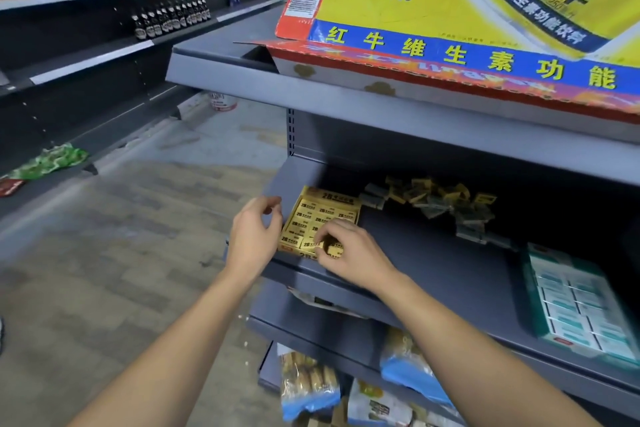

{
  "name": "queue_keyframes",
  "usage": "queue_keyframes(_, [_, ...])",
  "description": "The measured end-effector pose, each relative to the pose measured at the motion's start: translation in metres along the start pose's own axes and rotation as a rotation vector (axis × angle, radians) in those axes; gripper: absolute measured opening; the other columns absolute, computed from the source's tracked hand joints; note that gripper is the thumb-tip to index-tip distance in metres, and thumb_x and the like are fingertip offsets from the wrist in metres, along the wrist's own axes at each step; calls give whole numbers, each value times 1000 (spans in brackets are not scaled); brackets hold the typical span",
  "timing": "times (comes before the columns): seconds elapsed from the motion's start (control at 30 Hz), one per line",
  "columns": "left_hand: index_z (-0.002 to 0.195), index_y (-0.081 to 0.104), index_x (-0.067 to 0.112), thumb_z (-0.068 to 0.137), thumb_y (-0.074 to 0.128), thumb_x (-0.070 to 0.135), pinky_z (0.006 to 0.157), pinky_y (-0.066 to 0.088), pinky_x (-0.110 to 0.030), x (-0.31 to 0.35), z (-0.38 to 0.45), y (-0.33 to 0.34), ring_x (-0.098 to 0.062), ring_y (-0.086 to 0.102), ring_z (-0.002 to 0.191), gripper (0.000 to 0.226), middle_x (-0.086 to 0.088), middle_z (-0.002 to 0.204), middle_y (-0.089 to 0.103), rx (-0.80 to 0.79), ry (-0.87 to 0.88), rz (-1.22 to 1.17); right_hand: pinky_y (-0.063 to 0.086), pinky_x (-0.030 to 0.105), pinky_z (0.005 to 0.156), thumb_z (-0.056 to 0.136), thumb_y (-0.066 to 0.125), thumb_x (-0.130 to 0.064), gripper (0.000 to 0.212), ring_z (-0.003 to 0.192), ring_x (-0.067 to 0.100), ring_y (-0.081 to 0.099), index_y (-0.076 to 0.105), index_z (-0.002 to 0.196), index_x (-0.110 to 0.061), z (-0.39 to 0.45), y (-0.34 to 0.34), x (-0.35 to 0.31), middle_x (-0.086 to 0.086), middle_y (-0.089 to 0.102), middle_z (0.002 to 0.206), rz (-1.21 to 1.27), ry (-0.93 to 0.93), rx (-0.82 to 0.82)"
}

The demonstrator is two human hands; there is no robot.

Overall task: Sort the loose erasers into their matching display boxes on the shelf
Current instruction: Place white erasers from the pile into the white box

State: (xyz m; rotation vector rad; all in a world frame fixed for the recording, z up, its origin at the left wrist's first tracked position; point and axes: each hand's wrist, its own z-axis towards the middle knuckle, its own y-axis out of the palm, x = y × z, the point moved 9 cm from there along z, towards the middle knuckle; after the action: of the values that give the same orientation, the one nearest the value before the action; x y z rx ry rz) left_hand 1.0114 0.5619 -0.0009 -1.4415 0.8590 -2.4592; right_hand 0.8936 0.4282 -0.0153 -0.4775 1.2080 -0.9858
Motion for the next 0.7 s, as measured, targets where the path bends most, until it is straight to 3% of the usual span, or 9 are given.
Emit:
queue_keyframes(0.1, [112,67,13,95,52,19,88,48,-28,6,0,4,-8,59,99,24,4,108,68,-2,16,-20,48,31,86,84,63,-29,12,96,7,54,64,94,-22,-2,1,-2,-11,64,97,-24,-42,-20])
queue_keyframes(0.23, [112,67,12,95,53,18,87,42,-21,24,1,24,-11,59,102,23,3,109,68,-62,88,4,41,24,96,90,61,-30,20,107,11,53,70,103,-19,-10,-7,0,-5,67,108,-62,-94,10])
queue_keyframes(0.43, [115,65,13,86,60,13,89,46,-31,95,-11,97,-23,59,104,29,-5,112,65,-269,375,75,45,28,94,93,59,-18,21,107,15,56,67,112,-14,-48,-67,49,0,66,111,-96,120,270])
queue_keyframes(0.7, [123,61,18,93,56,21,87,48,-30,164,-44,184,-21,59,108,30,-4,120,64,-461,498,36,48,29,88,91,60,-11,21,103,20,59,69,109,-11,-107,-118,103,4,68,109,-249,318,385])
